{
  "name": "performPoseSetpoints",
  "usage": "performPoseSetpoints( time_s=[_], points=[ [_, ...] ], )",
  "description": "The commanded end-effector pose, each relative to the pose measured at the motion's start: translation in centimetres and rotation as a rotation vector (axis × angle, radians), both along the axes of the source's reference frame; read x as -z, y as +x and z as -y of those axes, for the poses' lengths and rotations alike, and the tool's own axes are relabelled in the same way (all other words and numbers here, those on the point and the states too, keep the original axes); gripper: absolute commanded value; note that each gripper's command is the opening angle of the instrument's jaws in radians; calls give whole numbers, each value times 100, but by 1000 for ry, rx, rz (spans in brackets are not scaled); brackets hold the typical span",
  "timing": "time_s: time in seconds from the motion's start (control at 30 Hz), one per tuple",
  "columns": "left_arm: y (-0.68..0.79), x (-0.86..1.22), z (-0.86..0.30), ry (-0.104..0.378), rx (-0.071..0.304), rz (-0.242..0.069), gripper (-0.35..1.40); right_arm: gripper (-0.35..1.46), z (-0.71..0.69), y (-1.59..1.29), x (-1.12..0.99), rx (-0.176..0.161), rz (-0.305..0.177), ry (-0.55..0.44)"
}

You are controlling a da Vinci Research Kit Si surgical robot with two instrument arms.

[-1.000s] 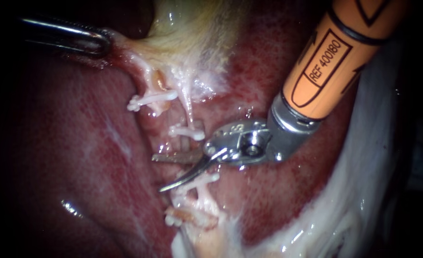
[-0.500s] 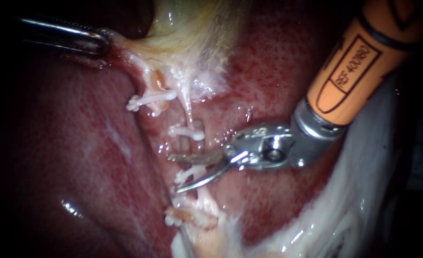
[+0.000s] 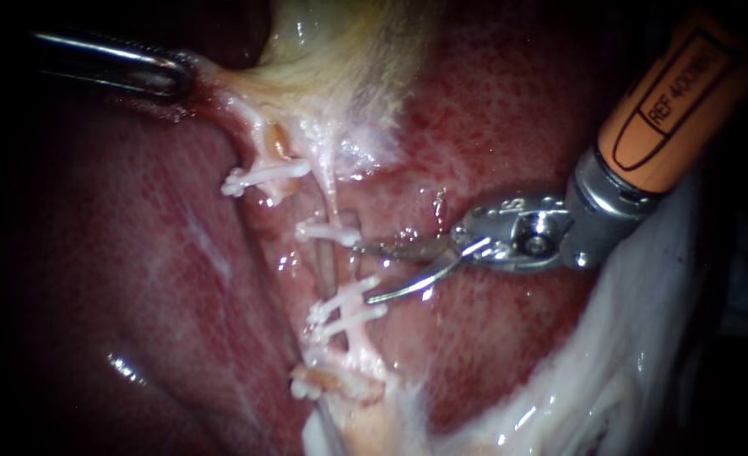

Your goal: Go to the cutting position right tube

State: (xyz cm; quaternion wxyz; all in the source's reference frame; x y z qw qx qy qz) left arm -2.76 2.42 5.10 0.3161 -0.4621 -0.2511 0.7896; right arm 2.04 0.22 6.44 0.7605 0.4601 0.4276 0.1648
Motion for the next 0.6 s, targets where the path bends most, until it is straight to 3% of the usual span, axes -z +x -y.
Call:
performPoseSetpoints(
  time_s=[0.03, 0.2, 0.37, 0.6],
  points=[
    [0, 0, 0, 0, 0, 0, -35, 143, 1, 0, -4, 7, 5, -3],
    [0, 0, 0, 0, 0, 0, -35, 145, 6, 2, -23, 26, 35, -2],
    [0, 0, 0, 0, 0, 0, -35, 145, 4, 12, -28, 32, 39, 5],
    [0, 0, 0, 0, 0, 0, -35, 145, 2, 30, -30, 33, 12, 32]
  ],
)
